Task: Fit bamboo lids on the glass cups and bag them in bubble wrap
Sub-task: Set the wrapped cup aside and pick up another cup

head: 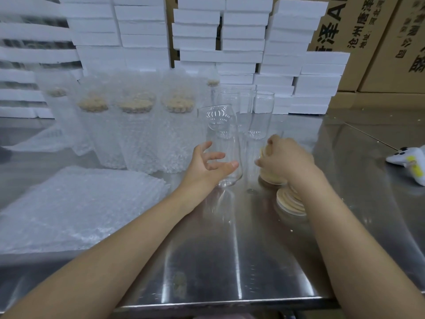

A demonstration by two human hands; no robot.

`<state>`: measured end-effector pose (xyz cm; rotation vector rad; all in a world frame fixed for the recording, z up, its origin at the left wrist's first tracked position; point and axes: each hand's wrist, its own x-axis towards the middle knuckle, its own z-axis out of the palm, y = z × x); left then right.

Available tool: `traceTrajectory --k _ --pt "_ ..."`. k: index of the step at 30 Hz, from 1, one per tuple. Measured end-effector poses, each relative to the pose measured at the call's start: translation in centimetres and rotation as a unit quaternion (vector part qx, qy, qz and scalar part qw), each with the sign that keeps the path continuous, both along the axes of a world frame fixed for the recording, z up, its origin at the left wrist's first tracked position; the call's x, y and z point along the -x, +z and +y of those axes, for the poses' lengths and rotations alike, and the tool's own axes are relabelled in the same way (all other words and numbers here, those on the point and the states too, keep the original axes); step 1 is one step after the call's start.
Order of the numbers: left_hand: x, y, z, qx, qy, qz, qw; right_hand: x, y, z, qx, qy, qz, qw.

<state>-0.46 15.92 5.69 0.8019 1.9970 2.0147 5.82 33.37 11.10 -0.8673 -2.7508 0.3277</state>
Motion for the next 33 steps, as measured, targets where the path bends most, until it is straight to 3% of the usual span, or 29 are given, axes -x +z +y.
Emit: traceTrajectory --k 2,3,5,7,9,11,17,25,33 --pt "0.1 0.0 0.0 0.001 0.0 -0.002 1.0 0.4 0.5 0.0 0.12 0.023 0.16 0.979" --pt "0.1 0.0 0.0 0.003 -0.003 -0.002 1.0 0.5 0.9 -0.3 0.229 0.041 0.255 0.938" --pt "0.1 -0.1 0.0 0.014 -0.017 0.003 1.0 0.3 1.6 -0.8 0.437 0.103 0.398 0.8" --pt "0.0 -0.2 0.0 0.027 -0.044 0.014 0.999 0.1 2.0 -1.3 0.515 0.171 0.455 0.706" --pt "-0.1 -0.3 0.0 0.039 -0.078 0.025 0.996 0.1 2.2 -2.1 0.523 0.207 0.49 0.666" --pt "-0.2 -0.5 0.0 0.044 -0.102 0.036 0.993 0.2 2.2 -2.8 0.492 0.222 0.513 0.668" --pt "-0.2 -0.7 0.2 0.042 -0.127 0.043 0.99 0.7 1.4 -3.7 0.392 0.256 0.464 0.752" --pt "-0.1 -1.0 0.0 0.046 -0.127 0.042 0.99 1.0 0.5 -4.3 0.383 0.281 0.449 0.757" --pt "-0.3 -1.0 -0.1 0.051 -0.127 0.053 0.989 1.4 -0.2 -4.4 0.286 0.309 0.489 0.764"
